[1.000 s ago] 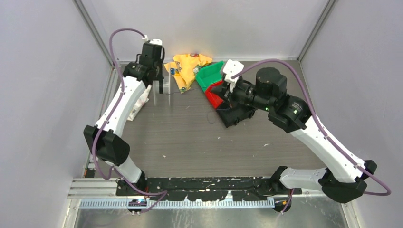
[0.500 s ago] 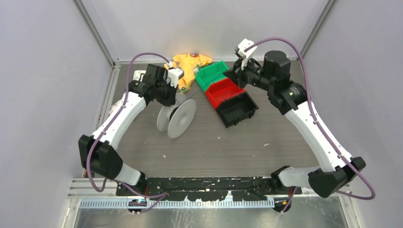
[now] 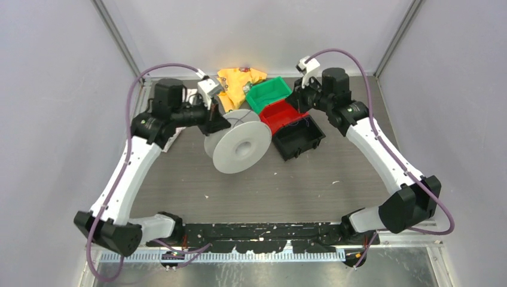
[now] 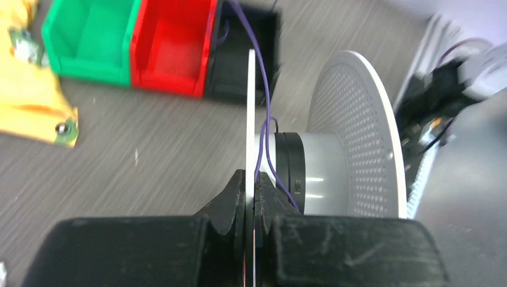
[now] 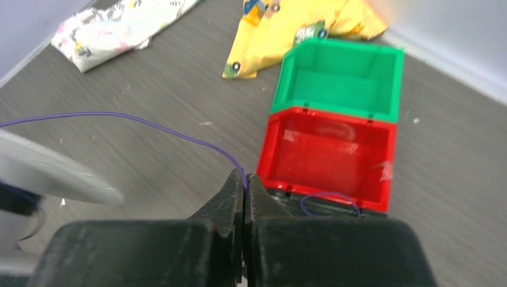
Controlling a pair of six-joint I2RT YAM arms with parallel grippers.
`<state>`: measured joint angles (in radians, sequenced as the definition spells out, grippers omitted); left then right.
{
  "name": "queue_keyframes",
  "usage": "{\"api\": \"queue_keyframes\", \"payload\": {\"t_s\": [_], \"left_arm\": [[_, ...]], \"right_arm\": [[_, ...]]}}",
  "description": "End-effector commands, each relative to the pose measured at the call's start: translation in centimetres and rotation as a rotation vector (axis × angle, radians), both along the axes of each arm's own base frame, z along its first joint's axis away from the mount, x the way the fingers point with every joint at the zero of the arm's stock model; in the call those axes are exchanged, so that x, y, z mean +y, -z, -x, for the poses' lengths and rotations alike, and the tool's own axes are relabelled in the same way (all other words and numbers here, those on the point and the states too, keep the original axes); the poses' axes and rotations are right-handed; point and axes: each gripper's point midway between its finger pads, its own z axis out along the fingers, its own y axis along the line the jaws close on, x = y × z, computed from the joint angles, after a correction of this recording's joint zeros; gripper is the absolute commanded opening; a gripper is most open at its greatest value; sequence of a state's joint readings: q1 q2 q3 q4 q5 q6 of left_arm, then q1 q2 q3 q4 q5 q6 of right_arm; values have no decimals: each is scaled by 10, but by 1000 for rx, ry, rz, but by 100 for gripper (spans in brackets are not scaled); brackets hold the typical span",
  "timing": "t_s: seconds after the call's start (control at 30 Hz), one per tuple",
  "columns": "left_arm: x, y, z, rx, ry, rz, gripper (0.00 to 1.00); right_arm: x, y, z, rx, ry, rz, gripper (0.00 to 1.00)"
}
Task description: Wrap the cables
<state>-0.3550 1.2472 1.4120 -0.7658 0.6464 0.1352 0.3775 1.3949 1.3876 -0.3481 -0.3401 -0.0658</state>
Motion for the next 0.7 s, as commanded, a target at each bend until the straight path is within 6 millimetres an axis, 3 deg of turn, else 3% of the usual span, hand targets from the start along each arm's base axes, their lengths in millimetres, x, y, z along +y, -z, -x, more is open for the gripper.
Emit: {"api": "queue_keyframes", "payload": {"t_s": [0.0,0.2,0.3,0.47,0.67], "left_arm": [[-15,-106,21,-191,116,307,0],[-3,-171,11,-209,76,639,0],[6,-182,-8,-180,-19,700,1],[24,-183,-40,-161,-255,785,0],[54,-168,-76,-83,-560,900,0]], "right_arm": [[11,-3,10,4,-24,-111,1],[20,12,34,46,-24,-208,1],[24,16,46,43,-19,-234,1],[39,25,64,48,-14,-260,1],[72,27,84,50,-54,-278,1]]}}
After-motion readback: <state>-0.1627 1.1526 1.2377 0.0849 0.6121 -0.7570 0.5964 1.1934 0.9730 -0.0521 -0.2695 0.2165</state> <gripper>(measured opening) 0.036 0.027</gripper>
